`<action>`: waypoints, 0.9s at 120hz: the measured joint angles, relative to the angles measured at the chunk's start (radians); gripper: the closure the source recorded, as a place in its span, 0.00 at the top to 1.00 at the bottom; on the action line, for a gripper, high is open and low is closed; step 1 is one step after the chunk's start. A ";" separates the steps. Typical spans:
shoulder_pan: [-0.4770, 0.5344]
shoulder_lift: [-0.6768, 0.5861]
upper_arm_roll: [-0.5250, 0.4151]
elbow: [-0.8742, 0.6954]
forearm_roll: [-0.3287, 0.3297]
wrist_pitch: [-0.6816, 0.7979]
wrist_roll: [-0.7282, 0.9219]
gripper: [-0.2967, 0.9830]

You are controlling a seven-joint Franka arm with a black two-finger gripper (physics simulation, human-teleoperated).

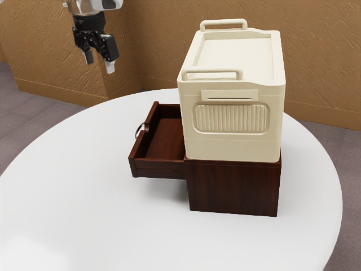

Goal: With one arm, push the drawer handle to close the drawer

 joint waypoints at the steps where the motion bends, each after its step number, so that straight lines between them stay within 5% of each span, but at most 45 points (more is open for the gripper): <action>1: 0.000 0.000 0.000 0.000 0.000 0.000 0.000 0.77; 17: -0.001 -0.015 0.019 -0.056 0.001 -0.002 0.000 0.77; 45: -0.013 -0.282 0.083 -0.498 -0.023 0.049 -0.006 0.77; 73: 0.011 -0.309 0.125 -0.670 0.005 0.182 0.109 0.34; 108: -0.002 -0.246 0.126 -0.806 0.045 0.535 0.475 0.19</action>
